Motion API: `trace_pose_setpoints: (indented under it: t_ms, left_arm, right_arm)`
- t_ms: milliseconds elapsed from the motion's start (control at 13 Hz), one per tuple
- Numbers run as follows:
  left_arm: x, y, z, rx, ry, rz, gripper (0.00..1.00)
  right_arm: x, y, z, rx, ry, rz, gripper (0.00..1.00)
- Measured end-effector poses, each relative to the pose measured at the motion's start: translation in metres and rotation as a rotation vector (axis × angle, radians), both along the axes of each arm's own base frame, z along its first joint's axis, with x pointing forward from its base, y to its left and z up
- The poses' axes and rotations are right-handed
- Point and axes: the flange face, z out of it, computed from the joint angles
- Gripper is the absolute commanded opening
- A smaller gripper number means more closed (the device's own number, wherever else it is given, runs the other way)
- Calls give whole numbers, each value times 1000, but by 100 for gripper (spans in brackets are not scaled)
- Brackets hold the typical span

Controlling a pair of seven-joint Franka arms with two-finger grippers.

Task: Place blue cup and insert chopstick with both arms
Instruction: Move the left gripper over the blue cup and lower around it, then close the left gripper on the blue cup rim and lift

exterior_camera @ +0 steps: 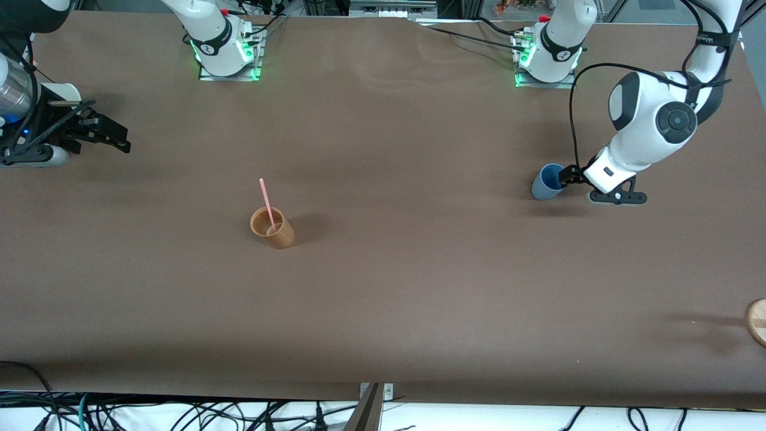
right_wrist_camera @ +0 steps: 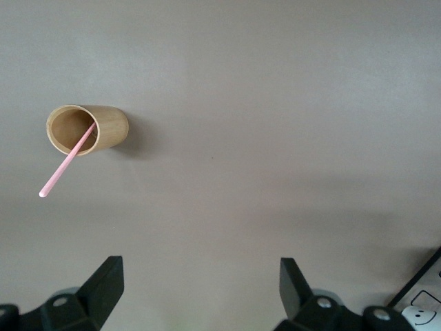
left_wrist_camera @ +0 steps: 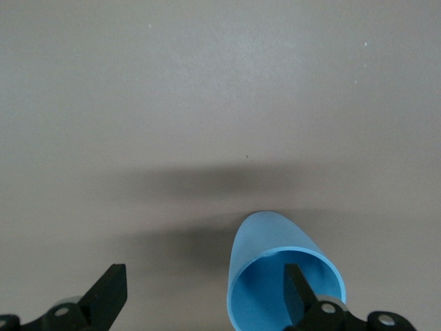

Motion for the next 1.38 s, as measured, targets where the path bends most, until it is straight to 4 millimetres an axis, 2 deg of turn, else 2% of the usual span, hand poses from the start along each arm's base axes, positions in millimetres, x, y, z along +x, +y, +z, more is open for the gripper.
trace_pose_setpoints:
  t_ms: [385, 846, 923, 1077, 1154, 1231, 1385]
  left_arm:
    - [-13, -9, -13, 1, 19, -20, 100]
    - [-31, -9, -33, 0, -9, -21, 98]
    - [-31, -9, -33, 0, -9, -21, 90]
    - [-31, -9, -33, 0, -10, -21, 31]
    - [-31, -9, -34, 0, -11, -21, 11]
    - [-31, -8, -35, 0, -12, -21, 0]
    - [-32, -8, -38, 1, -12, -21, 0]
  right_arm:
    - [0, 2, 0, 0, 0, 3, 100]
    - [0, 2, 0, 0, 0, 3, 100]
    - [0, 2, 0, 0, 0, 3, 100]
    - [0, 2, 0, 0, 0, 3, 100]
    - [0, 2, 0, 0, 0, 3, 100]
    - [0, 2, 0, 0, 0, 3, 100]
    - [0, 1, 0, 0, 0, 2, 100]
